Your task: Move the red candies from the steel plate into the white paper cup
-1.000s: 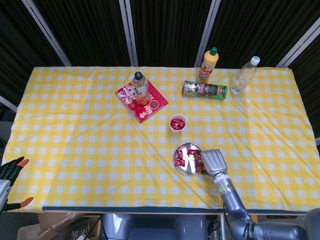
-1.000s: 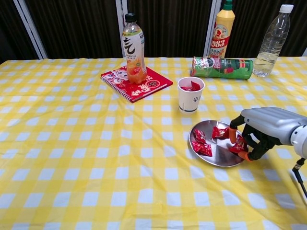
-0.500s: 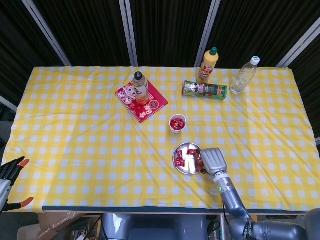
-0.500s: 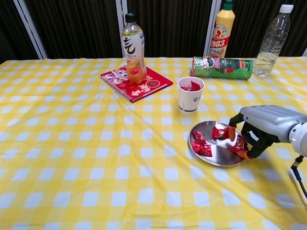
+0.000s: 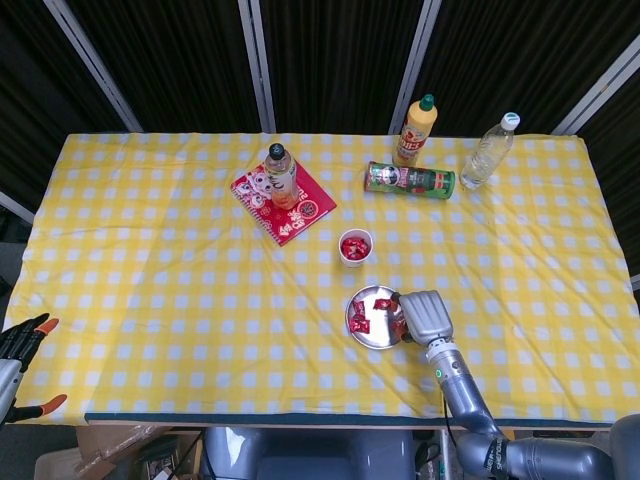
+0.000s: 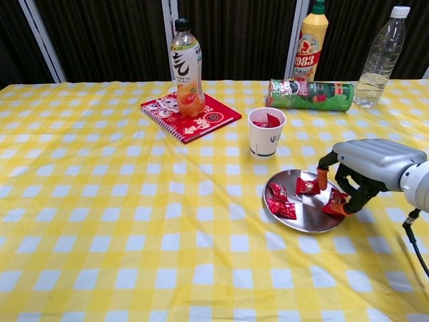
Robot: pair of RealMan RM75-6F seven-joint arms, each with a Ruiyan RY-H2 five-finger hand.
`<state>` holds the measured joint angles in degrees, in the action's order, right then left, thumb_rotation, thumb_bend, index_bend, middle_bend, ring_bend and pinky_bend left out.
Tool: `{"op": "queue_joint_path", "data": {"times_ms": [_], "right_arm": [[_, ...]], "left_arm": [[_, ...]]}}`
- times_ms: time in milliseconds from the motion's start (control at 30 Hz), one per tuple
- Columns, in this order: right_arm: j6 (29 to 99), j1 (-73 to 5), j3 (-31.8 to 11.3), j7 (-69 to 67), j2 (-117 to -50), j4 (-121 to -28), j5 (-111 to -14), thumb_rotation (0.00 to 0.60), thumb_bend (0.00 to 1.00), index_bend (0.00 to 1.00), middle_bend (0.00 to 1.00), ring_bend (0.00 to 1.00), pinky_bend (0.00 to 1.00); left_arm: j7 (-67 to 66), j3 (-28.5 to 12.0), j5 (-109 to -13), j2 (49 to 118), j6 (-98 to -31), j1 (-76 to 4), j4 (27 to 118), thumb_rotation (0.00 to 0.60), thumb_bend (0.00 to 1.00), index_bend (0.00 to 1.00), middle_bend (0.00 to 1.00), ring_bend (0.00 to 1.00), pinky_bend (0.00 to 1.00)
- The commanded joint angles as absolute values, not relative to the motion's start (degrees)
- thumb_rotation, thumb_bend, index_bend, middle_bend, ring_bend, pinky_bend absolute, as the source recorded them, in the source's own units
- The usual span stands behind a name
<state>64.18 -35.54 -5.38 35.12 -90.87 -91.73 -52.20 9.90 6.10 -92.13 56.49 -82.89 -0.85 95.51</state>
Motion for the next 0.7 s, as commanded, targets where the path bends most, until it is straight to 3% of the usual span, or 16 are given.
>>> {"op": "queue_joint_path", "data": {"times_ms": [33, 367, 600, 700], "right_arm": [[63.9, -35.65, -5.49, 35.46, -90.88, -91.66, -51.68, 0.6, 0.35, 0.48, 0.79, 0.83, 1.0], [63.2, -35.76, -5.36, 36.28, -91.82, -90.54, -50.43, 0.6, 0.37, 0.52, 0.79, 0.83, 1.0], [63.0, -35.7, -5.43, 36.25, -92.16, -90.06, -50.11, 0.6, 0.61, 0.55, 0.79, 0.83, 1.0], [62.94, -35.61, -5.5, 35.99, -92.1, -90.02, -50.14, 0.6, 0.65, 0.57, 0.79, 0.83, 1.0]], "left_arm": [[9.8, 6.09, -92.13, 56.47, -82.86, -0.87, 95.61, 0.6, 0.07, 0.0, 0.0, 0.0, 0.0], [9.75, 6.09, -92.07, 56.38, -82.79, -0.9, 95.84, 0.6, 0.07, 0.0, 0.0, 0.0, 0.0], [10.07, 6.13, -92.12, 56.31, -82.82, -0.88, 95.73, 0.6, 0.07, 0.0, 0.0, 0.0, 0.0], [10.19, 6.16, -92.17, 56.3, -82.82, -0.88, 95.62, 0.6, 0.07, 0.0, 0.0, 0.0, 0.0]]}}
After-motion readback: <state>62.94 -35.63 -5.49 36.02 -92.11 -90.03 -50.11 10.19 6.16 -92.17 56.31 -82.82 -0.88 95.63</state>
